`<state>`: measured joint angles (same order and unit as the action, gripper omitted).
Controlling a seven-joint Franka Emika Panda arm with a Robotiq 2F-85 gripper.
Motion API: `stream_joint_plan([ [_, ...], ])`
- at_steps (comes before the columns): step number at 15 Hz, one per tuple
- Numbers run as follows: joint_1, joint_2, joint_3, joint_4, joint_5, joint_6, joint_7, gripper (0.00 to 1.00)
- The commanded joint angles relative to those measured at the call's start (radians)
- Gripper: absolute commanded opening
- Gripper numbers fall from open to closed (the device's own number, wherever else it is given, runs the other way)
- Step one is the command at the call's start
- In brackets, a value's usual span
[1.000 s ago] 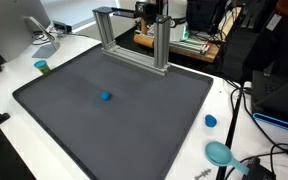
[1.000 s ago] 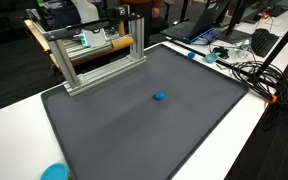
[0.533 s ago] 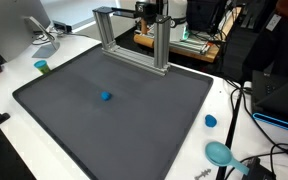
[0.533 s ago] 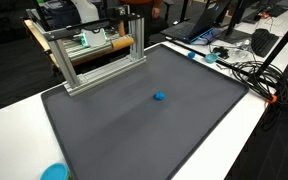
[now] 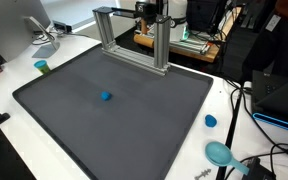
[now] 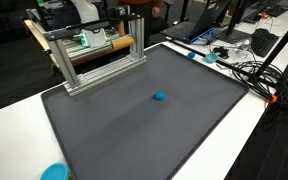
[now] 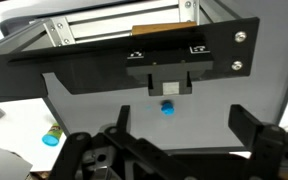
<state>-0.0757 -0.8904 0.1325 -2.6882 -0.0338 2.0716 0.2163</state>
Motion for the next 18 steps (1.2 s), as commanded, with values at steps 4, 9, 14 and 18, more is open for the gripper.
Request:
stream_joint_plan([
  [4,-0.008,0.048,-0.015,-0.003,-0.016,-0.002,0.008,1.00],
  [9,-0.005,0.046,-0.014,-0.013,-0.016,0.009,0.009,1.00],
  [14,0.001,0.050,-0.028,-0.004,-0.003,-0.002,0.005,1.00],
  [18,0.003,0.065,-0.031,-0.022,0.007,0.055,0.020,1.00],
])
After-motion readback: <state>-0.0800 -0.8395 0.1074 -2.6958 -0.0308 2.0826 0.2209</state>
